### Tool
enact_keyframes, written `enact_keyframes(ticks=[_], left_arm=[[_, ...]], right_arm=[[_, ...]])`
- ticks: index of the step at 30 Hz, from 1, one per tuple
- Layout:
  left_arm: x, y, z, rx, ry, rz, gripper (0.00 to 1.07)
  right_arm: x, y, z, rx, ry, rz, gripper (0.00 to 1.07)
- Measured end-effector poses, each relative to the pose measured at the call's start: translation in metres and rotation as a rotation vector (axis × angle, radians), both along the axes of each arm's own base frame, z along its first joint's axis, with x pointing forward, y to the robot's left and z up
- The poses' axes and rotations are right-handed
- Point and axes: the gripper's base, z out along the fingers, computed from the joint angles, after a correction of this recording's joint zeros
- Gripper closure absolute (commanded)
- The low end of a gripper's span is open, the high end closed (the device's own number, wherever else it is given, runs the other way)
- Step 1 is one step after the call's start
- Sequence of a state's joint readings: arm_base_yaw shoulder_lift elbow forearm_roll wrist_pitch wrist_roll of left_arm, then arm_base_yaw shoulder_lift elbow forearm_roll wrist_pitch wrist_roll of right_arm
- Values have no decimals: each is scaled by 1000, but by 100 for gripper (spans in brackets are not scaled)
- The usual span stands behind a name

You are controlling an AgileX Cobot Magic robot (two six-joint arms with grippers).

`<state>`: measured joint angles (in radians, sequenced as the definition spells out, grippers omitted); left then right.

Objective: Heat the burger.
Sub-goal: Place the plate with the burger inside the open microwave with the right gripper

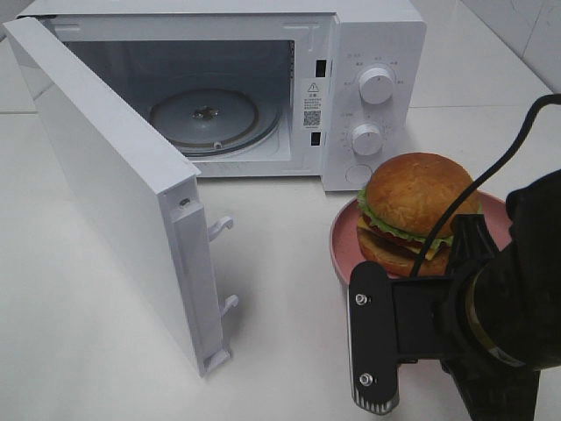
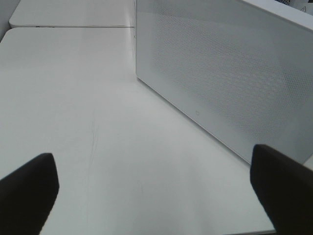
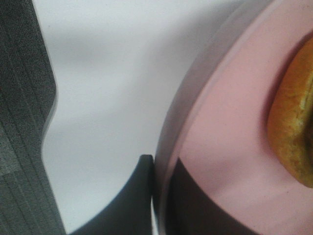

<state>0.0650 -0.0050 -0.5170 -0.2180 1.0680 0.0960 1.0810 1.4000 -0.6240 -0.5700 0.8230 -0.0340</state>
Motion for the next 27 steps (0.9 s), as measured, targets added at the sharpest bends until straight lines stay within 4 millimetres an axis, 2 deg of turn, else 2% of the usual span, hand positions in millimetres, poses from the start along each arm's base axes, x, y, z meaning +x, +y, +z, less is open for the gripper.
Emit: enact_keyframes(ticks=[8, 21, 27], left_arm=[[0, 0, 0, 0, 0, 0, 7], [0, 0, 0, 0, 0, 0, 7], [0, 0, 0, 0, 0, 0, 7]], right_arm=[[3, 3, 1, -40, -4, 180, 107], [4, 11, 0, -26, -10, 355, 107], [11, 10, 5, -4, -30, 441, 107]])
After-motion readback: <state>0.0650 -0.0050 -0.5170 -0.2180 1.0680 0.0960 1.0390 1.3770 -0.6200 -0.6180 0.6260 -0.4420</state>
